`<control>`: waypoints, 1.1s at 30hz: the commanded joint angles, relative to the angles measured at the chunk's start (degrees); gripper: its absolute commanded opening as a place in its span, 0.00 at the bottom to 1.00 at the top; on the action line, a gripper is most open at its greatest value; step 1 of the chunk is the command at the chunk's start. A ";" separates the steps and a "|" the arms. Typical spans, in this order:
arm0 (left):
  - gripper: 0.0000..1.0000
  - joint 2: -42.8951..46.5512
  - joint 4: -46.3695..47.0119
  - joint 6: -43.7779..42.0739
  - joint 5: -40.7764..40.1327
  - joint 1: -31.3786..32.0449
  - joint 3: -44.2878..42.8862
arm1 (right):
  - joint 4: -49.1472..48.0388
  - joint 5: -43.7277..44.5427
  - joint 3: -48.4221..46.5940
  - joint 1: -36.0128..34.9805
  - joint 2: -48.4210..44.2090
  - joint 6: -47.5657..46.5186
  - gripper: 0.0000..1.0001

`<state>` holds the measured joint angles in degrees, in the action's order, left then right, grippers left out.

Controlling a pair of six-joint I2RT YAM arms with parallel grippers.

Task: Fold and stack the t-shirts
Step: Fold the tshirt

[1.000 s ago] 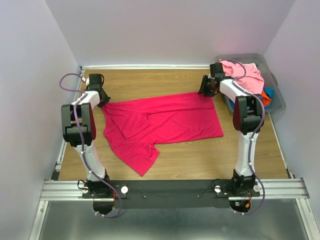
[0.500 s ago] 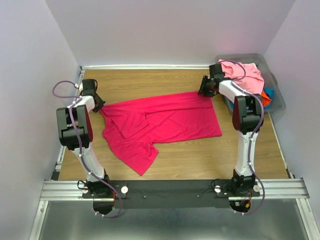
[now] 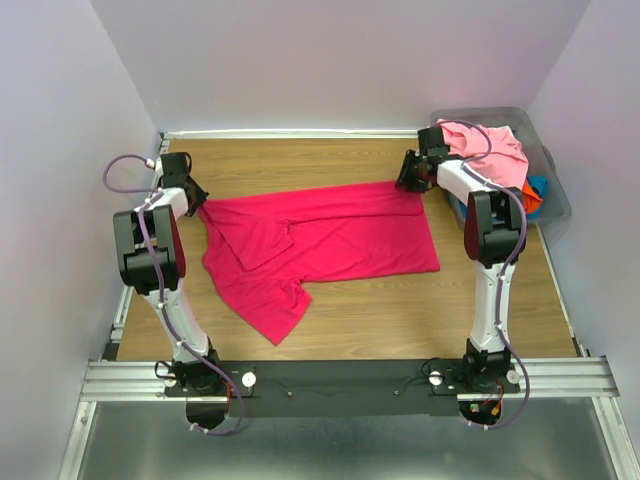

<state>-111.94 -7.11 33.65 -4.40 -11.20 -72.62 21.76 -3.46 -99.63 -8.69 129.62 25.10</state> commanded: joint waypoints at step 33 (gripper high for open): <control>0.98 34.75 -3.60 -5.88 -7.19 -1.10 1.07 | 0.57 7.24 10.19 -1.86 -24.13 -10.86 0.84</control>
<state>-85.27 -9.21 28.12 -5.82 -11.68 -76.05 22.46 -0.01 -99.11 -9.34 113.27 16.78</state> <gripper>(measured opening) 0.922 0.837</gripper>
